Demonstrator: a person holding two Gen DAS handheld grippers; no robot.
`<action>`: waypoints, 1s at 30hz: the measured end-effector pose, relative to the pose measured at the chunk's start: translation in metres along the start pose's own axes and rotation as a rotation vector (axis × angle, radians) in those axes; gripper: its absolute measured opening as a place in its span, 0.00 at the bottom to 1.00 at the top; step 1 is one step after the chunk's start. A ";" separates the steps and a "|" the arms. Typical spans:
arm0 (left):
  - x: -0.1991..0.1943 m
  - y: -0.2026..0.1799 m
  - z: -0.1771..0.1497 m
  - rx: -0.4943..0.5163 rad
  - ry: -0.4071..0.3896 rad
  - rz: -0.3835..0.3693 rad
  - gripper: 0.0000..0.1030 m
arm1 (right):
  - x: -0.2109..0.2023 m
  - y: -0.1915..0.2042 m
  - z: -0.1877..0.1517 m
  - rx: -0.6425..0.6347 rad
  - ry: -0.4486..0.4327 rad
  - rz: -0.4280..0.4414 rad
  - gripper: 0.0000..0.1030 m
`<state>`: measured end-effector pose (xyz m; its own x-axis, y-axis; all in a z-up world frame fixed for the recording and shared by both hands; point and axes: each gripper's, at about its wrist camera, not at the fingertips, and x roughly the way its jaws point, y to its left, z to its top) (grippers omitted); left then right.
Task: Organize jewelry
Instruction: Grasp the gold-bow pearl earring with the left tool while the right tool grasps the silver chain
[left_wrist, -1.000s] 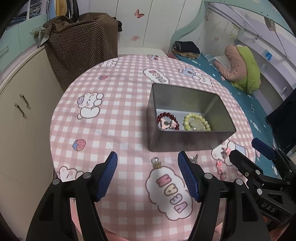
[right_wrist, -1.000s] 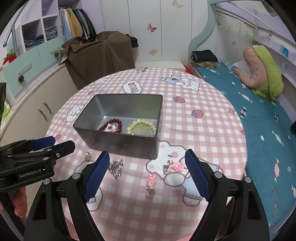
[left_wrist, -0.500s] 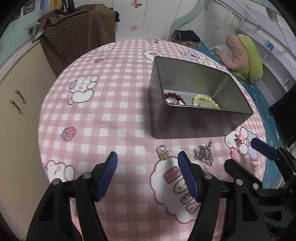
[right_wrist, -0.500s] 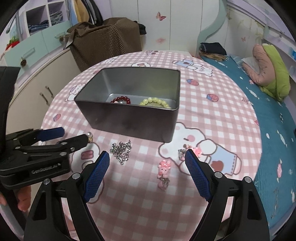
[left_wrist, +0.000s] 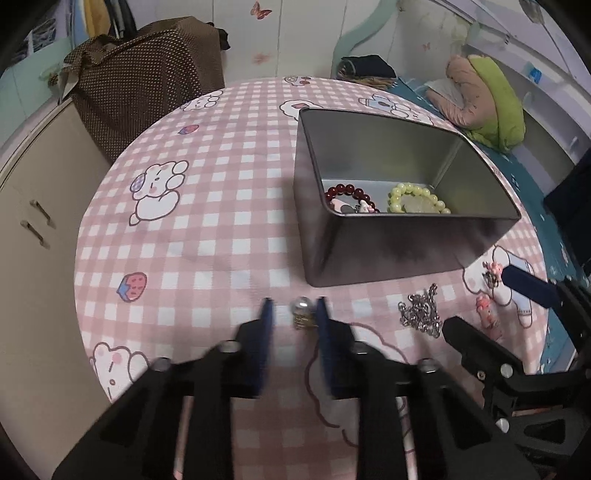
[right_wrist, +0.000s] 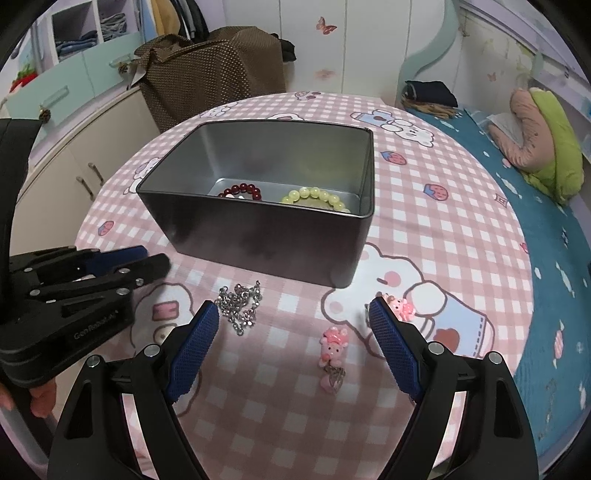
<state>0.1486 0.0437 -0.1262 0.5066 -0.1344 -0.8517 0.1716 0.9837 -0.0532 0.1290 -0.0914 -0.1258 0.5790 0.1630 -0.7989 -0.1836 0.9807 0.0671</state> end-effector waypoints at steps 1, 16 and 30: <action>0.000 0.001 0.000 0.004 0.002 -0.005 0.11 | 0.000 0.001 0.000 -0.004 -0.004 0.004 0.79; -0.011 0.020 -0.009 -0.050 0.000 -0.050 0.10 | 0.024 0.022 0.006 -0.046 -0.007 0.057 0.37; -0.031 0.025 -0.009 -0.058 -0.035 -0.075 0.10 | -0.003 0.003 0.010 0.018 -0.056 0.104 0.08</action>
<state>0.1294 0.0739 -0.1064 0.5234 -0.2110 -0.8255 0.1611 0.9759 -0.1473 0.1343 -0.0876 -0.1172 0.6014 0.2692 -0.7522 -0.2305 0.9600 0.1592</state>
